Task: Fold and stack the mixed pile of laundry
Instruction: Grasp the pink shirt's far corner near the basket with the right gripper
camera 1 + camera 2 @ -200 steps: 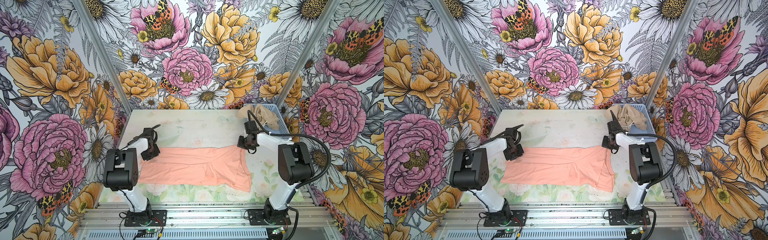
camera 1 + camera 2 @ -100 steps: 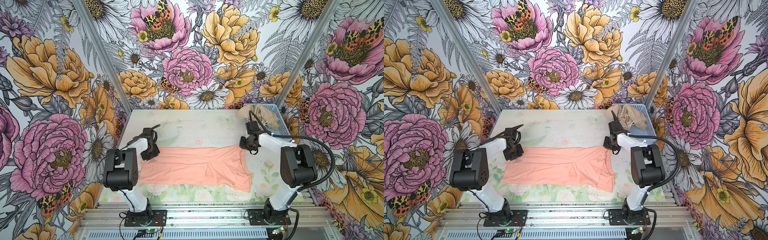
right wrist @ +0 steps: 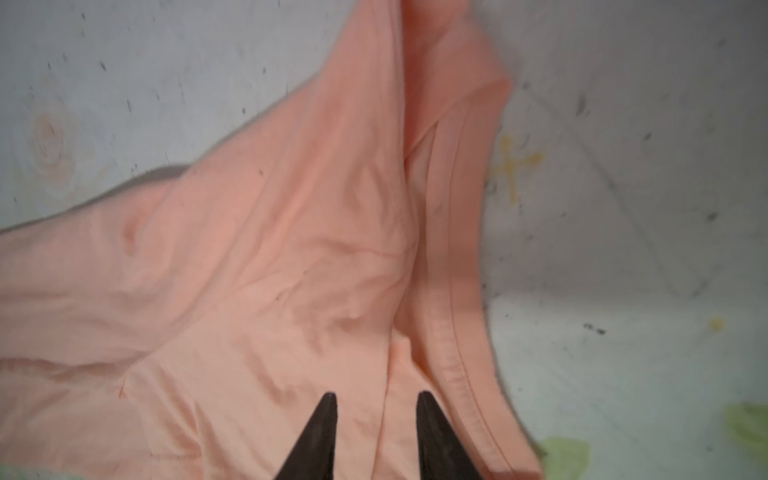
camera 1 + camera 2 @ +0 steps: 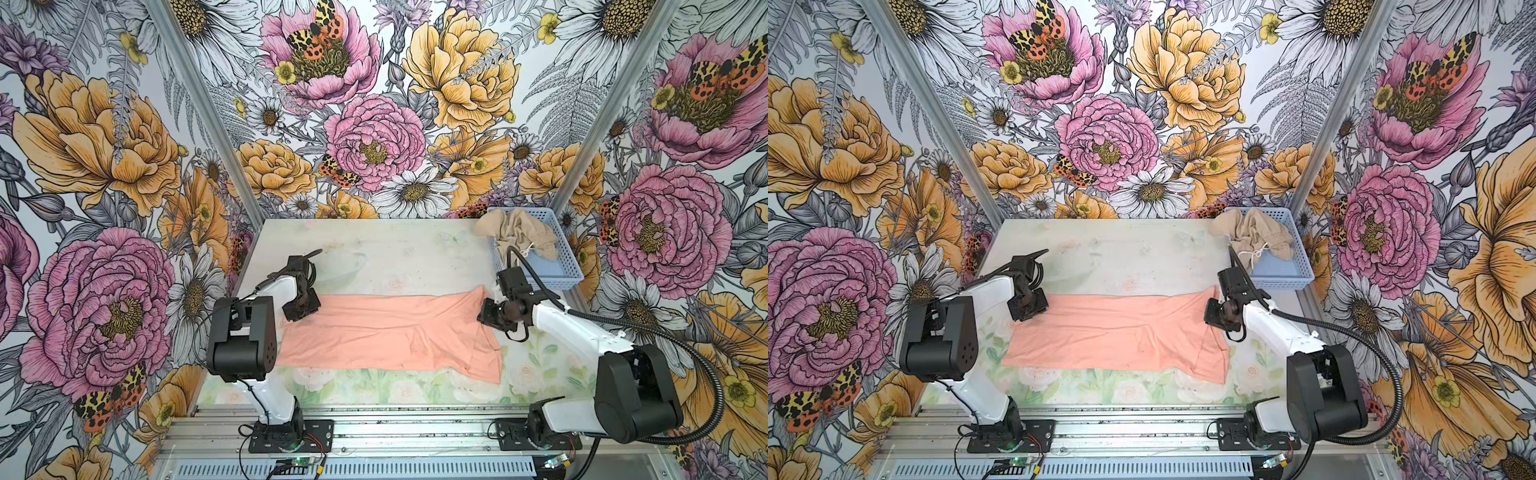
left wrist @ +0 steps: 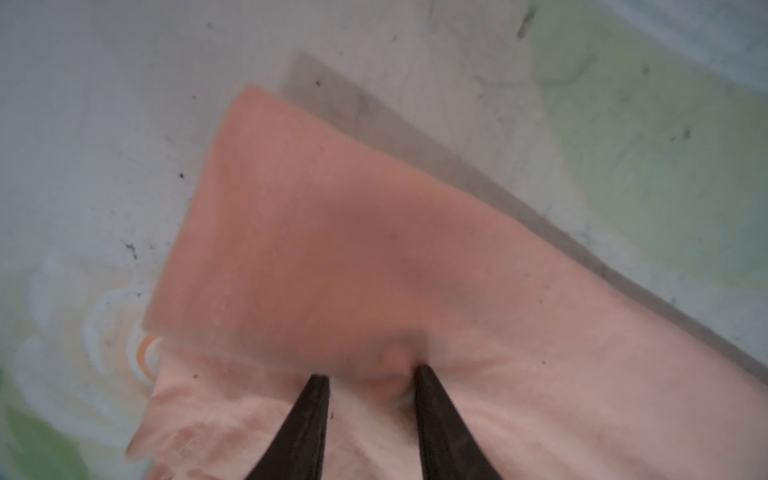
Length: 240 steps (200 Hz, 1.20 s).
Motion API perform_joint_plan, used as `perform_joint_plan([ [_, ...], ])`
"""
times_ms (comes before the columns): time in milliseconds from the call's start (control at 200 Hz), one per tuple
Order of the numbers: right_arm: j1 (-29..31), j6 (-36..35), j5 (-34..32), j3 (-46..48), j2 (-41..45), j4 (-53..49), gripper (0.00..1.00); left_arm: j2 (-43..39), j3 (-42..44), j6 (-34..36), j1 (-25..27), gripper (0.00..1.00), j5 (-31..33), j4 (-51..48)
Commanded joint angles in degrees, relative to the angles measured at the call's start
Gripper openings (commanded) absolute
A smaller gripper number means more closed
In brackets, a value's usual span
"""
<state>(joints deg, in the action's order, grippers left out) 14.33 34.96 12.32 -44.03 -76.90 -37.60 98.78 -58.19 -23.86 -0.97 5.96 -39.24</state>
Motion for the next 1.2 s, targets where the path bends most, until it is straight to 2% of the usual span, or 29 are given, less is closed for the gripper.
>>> perform_joint_plan([
  [0,3.7,6.2,2.5,3.6,3.0,-0.6,0.34,-0.8,0.7,0.0,0.5,0.37,0.5,-2.3],
  [155,5.3,8.0,0.5,7.4,4.4,1.4,0.33,0.5,0.8,0.0,0.7,0.37,0.4,-2.1],
  [535,5.0,6.2,-2.0,5.3,-1.9,6.1,0.30,1.5,0.7,0.3,1.0,0.37,0.9,-1.9],
  [806,5.0,6.0,-1.4,4.5,-2.8,6.9,0.16,1.3,0.9,0.4,1.0,0.37,1.1,-1.9],
  [1001,5.0,6.6,-0.6,6.1,-1.9,6.5,0.00,1.7,0.8,0.4,0.9,0.37,1.1,-1.8],
  [1196,4.8,6.2,-2.6,7.5,3.4,2.1,0.00,1.9,0.9,0.6,0.7,0.37,1.2,-1.8],
])
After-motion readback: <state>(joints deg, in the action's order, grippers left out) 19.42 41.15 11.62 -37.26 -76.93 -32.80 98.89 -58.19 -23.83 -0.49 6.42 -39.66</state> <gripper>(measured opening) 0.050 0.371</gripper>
